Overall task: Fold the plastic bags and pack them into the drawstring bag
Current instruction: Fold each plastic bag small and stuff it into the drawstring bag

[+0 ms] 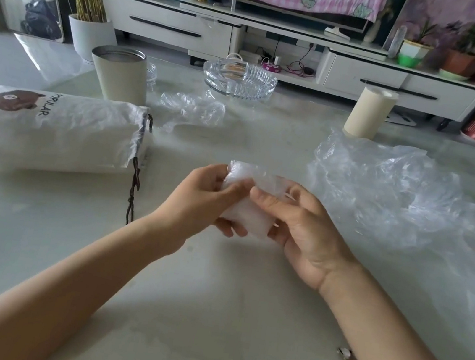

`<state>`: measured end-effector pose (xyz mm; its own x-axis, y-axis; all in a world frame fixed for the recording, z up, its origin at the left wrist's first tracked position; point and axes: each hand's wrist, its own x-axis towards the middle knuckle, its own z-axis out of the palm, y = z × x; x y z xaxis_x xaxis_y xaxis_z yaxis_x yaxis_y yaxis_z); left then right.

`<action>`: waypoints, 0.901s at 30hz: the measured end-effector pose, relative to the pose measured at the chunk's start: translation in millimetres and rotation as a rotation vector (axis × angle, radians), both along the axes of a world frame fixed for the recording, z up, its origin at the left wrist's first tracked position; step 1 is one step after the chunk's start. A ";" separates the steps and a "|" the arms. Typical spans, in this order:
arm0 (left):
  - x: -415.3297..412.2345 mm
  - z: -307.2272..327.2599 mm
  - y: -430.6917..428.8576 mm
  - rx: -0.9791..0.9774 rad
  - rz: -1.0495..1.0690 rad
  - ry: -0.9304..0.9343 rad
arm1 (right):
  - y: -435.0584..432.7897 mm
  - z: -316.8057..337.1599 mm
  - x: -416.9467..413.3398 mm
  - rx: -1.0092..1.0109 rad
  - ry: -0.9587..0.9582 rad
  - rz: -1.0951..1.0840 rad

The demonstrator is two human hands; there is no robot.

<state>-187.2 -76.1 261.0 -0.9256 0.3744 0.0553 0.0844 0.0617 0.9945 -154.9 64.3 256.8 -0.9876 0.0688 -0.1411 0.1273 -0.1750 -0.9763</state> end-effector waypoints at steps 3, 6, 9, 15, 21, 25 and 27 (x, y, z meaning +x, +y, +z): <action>0.9 0.0 -0.8 0.010 -0.028 -0.018 | 3.4 2.8 -0.3 -0.098 0.035 0.048; -0.6 -0.6 -2.3 0.085 -0.087 -0.140 | 2.7 -2.2 -3.6 -0.102 0.062 -0.004; -2.5 3.7 -1.3 0.209 -0.096 -0.357 | 2.7 -5.6 -4.8 0.113 0.152 -0.057; -4.9 -0.8 -3.0 0.031 -0.088 -0.438 | 1.8 -10.2 -4.1 0.647 0.438 -0.110; -5.7 -6.6 -3.3 -0.086 0.054 -0.244 | -6.2 -7.1 3.6 0.831 0.439 0.018; -10.8 -8.1 -6.7 -0.248 0.113 -0.045 | 1.0 1.3 2.3 0.534 0.331 -0.064; -9.2 -8.7 -5.0 -0.293 0.088 0.082 | 1.2 -0.5 1.6 0.562 0.261 -0.014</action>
<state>-196.4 -81.0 252.3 -0.9522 0.3038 0.0325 0.1448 0.3550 0.9236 -153.3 65.5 256.3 -0.9830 0.0758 0.1670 -0.1270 0.3753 -0.9182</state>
